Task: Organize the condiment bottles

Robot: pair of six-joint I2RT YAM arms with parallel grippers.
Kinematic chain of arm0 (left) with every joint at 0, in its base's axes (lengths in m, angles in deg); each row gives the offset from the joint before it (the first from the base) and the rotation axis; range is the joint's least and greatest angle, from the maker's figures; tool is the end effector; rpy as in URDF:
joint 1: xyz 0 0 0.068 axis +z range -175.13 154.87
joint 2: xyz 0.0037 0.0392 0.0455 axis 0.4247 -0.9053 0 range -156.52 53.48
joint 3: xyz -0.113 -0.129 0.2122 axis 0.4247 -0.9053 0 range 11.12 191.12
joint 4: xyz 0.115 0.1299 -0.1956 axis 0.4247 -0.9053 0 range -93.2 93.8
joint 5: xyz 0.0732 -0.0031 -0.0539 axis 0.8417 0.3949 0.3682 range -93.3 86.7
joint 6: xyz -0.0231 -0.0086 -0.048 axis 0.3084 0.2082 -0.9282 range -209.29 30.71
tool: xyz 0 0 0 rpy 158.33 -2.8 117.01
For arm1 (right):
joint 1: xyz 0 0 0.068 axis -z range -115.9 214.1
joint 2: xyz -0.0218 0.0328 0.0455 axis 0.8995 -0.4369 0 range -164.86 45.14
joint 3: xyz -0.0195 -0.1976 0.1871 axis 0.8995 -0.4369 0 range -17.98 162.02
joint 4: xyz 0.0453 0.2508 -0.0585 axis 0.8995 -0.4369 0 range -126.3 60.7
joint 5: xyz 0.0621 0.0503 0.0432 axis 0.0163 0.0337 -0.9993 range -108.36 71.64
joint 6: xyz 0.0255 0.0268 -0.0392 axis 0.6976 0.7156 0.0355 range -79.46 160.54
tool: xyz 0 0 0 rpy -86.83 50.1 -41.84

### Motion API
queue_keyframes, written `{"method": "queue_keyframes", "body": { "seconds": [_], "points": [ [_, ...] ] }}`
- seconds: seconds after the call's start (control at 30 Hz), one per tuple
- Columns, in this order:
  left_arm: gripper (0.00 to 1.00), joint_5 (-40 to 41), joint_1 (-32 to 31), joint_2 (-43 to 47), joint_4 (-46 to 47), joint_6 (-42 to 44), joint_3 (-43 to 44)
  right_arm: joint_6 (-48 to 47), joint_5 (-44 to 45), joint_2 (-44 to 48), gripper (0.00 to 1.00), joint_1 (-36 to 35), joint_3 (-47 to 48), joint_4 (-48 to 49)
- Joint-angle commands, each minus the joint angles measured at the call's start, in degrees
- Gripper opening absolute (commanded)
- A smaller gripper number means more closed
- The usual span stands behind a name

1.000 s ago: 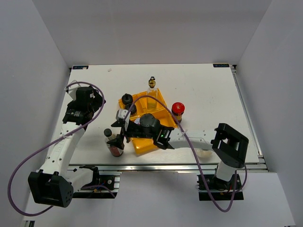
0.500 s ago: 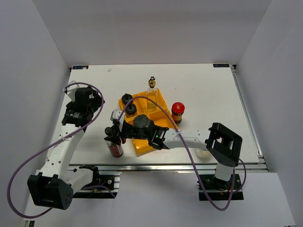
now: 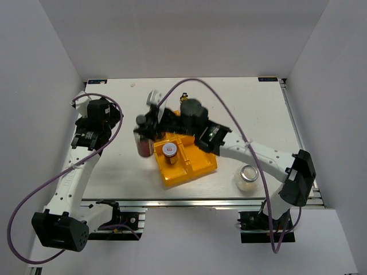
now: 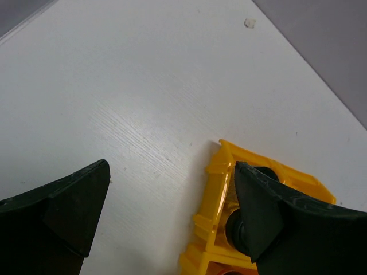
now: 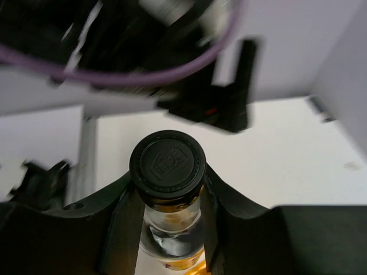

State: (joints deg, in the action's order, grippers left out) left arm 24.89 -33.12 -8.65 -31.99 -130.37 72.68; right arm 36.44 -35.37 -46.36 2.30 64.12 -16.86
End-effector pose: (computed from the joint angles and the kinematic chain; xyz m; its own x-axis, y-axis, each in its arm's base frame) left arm 0.2273 -0.0149 0.3420 -0.2754 -0.5462 -0.7911 -0.5774 0.7519 -0.3182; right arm 0.1733 0.3453 0.4023 0.0950 0.0328 -0.9949 -0.9765 0.1973 -0.0868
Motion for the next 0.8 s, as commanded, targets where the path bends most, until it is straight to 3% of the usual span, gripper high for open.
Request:
{"method": "queue_keyframes", "body": {
  "seconds": [0.0, 0.43, 0.77],
  "points": [
    [0.98, 3.01, 0.25, -0.19, -0.51, -0.14, 3.74, -1.62, -1.53, 3.00, 0.00, 6.75, 10.25, 5.75],
    [0.98, 1.52, 0.26, -3.53, 4.41, 3.81, 7.87, -3.64, 0.93, -17.46, 0.00, 22.59, 42.16, 1.09],
    [0.98, 0.29, 0.25, -5.10, 7.05, 4.52, 6.38, -0.04, -4.51, -21.43, 0.00, 29.10, 40.77, 3.99]
  ]
}}
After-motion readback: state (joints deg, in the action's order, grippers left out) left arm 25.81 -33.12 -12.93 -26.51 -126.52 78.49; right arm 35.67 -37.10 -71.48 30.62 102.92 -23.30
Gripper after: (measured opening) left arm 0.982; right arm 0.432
